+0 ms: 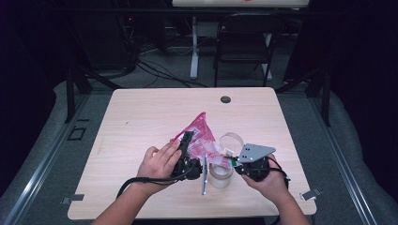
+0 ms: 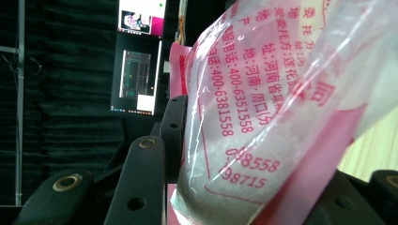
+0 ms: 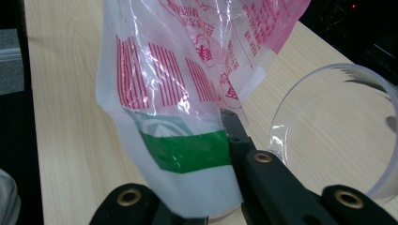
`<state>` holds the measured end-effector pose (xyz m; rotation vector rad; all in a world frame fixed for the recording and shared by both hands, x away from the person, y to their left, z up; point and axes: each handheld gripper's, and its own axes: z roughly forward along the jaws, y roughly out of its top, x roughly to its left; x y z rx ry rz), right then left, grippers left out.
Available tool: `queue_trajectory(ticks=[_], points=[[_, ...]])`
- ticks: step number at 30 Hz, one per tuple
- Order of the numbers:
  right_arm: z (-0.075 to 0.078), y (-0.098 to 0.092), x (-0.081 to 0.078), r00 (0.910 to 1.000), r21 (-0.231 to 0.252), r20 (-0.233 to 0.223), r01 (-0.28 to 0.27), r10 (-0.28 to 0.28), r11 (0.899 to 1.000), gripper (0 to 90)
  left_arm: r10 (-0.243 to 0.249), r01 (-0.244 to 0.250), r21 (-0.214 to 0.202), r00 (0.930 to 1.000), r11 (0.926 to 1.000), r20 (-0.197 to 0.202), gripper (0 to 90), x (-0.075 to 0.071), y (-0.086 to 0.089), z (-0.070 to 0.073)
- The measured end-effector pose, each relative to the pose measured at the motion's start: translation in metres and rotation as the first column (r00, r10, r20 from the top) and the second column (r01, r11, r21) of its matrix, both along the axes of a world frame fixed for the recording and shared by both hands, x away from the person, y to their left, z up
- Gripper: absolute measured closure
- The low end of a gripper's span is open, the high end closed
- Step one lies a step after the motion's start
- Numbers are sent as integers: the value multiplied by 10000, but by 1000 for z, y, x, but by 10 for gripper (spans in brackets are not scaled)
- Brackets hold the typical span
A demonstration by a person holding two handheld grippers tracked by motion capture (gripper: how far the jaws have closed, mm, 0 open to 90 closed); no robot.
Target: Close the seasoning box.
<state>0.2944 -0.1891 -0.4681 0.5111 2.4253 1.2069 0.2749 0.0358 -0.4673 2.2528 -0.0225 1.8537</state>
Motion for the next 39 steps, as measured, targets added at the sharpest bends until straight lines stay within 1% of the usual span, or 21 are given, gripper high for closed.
queue_trajectory(ticks=[1, 6, 9, 14, 18, 23, 24, 26, 28, 31, 32, 33, 35, 37, 39], points=[[0, 0, 0, 10000, 93, -9, -6, 6, 10000, 900, 25, -25, -26, 10000, 10000, -7, 654, 0, 0, 0], [2, 1, 0, 10000, 91, 38, -38, 38, 10000, 900, 129, -131, -129, 9998, 9998, -173, 657, 0, 2, -2], [2, 1, 0, 10000, 220, 26, -81, 80, 9997, 900, 140, -143, -158, 9997, 9998, -212, 658, 0, 3, -3], [2, 2, -1, 9999, 122, 65, -98, 97, 9999, 900, 181, -190, -259, 9993, 9995, -329, 659, -1, 6, -4], [3, 4, -1, 9999, 148, 121, -85, 83, 9999, 900, 275, -294, -414, 9986, 9987, -446, 660, -1, 8, -6], [4, 5, 0, 9998, 199, 151, -91, 88, 9998, 900, 323, -363, -689, 9978, 9970, -578, 660, 0, 10, -9], [4, 6, 0, 9998, 132, 161, -95, 93, 9999, 900, 370, -413, -679, 9973, 9968, -631, 660, 0, 10, -9], [3, 7, 1, 9998, 225, 125, -150, 148, 9996, 900, 416, -471, -780, 9966, 9958, -706, 661, 0, 11, -11], [3, 8, 1, 9998, 198, 151, -154, 151, 9997, 900, 460, -521, -796, 9960, 9955, -762, 661, 0, 12, -12], [3, 9, 2, 9997, 195, 170, -180, 177, 9996, 900, 449, -515, -893, 9962, 9947, -751, 661, 0, 14, -13], [4, 9, 3, 9996, 175, 187, -201, 198, 9996, 900, 507, -579, -899, 9954, 9943, -811, 661, 0, 15, -13], [4, 10, 3, 9996, 224, 161, -227, 223, 9995, 900, 509, -595, -1009, 9950, 9931, -859, 661, 0, 16, -13], [4, 11, 3, 9994, 211, 198, -271, 267, 9994, 900, 554, -653, -1097, 9943, 9918, -906, 661, 0, 17, -13], [5, 12, 3, 9994, 212, 234, -256, 251, 9994, 900, 645, -768, -1195, 9925, 9899, -1039, 661, -1, 18, -15], [5, 13, 3, 9994, 289, 236, -270, 263, 9992, 900, 633, -767, -1235, 9920, 9894, -1096, 661, -1, 18, -15]])
